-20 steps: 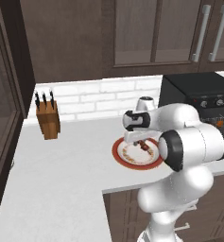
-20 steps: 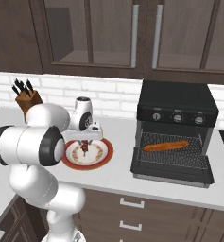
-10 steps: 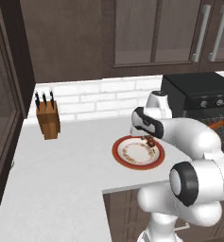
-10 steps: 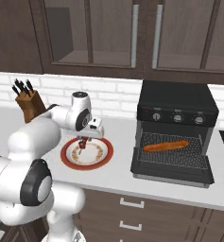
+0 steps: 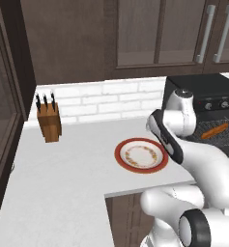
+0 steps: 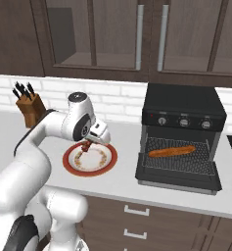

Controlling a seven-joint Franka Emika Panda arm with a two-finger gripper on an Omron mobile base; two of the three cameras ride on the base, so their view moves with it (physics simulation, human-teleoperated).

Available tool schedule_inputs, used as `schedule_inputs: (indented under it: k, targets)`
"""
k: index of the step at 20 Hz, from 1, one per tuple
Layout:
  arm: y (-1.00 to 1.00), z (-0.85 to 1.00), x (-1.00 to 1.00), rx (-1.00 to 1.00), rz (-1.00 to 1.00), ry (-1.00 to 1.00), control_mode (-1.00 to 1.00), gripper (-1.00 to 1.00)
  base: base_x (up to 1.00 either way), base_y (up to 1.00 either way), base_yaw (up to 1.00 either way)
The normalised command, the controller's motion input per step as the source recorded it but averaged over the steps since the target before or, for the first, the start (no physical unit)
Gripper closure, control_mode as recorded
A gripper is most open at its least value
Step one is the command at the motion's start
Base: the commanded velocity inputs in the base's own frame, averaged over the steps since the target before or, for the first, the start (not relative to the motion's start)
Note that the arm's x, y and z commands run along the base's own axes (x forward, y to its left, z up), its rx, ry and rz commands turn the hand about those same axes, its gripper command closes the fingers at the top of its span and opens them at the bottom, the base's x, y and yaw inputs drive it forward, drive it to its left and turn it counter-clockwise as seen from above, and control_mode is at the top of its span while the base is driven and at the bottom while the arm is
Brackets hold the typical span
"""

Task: Pick up the kebab skewer and baguette bread, and place them inside the toaster oven. Close the toaster oven door and start by setting the timer.

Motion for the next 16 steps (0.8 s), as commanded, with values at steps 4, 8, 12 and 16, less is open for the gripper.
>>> schedule_inputs:
  k: [4,8,12,16]
  targets:
    - [-0.66,0.17,-0.37,0.04,-0.42,-0.16,-1.00,1.00,0.00,0.00,0.00]
    - [-0.90,0.61,-0.34,0.14,-0.40,-0.06,-1.00,1.00,0.00,0.00,0.00]
    - [-0.79,0.38,-0.49,0.14,-0.35,0.00,-1.00,1.00,0.00,0.00,0.00]
    - [-0.77,0.26,-0.35,0.10,-0.33,0.00,-1.00,1.00,0.00,0.00,0.00]
